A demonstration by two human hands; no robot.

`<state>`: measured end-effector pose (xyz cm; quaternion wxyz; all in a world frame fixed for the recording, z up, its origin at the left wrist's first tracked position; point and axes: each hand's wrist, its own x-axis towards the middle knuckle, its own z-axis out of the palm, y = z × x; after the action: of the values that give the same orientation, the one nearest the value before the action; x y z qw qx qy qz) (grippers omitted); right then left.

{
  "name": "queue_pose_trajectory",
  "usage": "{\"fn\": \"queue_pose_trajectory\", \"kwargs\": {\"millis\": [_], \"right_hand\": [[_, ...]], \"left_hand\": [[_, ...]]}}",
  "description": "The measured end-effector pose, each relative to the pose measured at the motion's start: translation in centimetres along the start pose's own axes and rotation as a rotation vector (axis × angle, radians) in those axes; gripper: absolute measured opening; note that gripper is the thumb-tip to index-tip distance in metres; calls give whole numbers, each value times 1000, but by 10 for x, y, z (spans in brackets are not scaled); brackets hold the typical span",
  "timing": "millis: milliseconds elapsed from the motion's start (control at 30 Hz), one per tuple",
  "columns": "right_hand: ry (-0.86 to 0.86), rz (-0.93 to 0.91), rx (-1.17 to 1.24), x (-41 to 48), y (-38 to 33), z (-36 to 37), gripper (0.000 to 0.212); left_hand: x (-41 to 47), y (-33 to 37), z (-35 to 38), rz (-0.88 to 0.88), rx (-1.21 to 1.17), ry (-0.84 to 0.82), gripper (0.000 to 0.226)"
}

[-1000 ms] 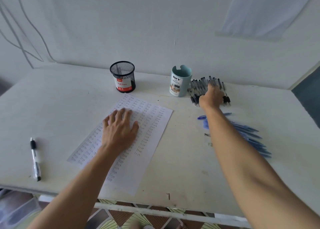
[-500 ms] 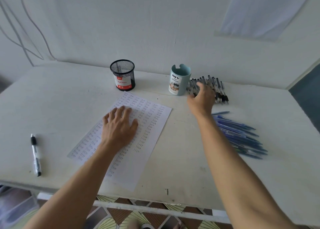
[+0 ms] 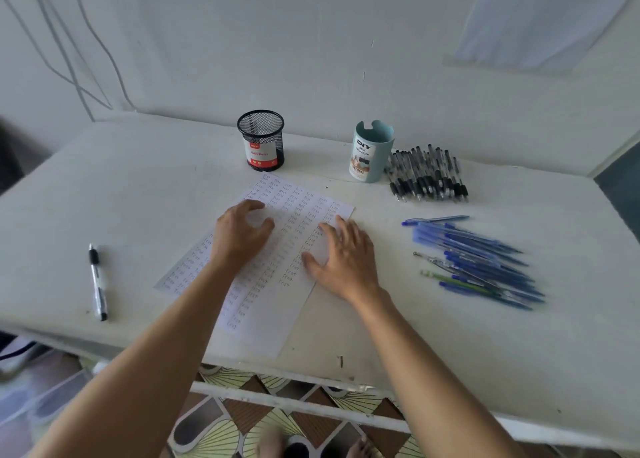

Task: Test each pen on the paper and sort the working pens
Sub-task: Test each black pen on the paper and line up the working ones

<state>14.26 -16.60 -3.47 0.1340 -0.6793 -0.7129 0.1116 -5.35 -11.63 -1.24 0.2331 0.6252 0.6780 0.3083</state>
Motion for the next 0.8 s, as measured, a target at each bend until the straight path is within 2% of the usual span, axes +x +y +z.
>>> {"fn": "queue_pose_trajectory", "kwargs": {"millis": [100, 133, 233, 300, 400, 500, 600, 733, 800], "right_hand": [[-11, 2, -12, -2, 1, 1, 72], [-13, 3, -17, -2, 1, 1, 73], [-23, 4, -14, -3, 2, 1, 73], [-26, -2, -6, -3, 3, 1, 72], [-20, -3, 0, -4, 4, 2, 75], [-22, 7, 6, -4, 3, 2, 81], [-31, 8, 6, -4, 2, 1, 82], [-17, 2, 10, -5, 2, 2, 82], [-16, 1, 3, -5, 2, 2, 82]], "left_hand": [[-3, -4, -19, -69, -247, 90, 26], [-5, -8, -26, -87, -265, 133, 24], [-11, -29, -43, -153, -18, 317, 26], [-17, -46, -57, -294, 215, 418, 35], [-30, -70, -76, -620, 401, 396, 56], [-39, -89, -86, -758, 441, 353, 62], [-36, -98, -92, -741, 439, 374, 45], [-36, -97, -95, -597, 394, 439, 27], [-38, -95, -93, -523, 391, 476, 31]]}}
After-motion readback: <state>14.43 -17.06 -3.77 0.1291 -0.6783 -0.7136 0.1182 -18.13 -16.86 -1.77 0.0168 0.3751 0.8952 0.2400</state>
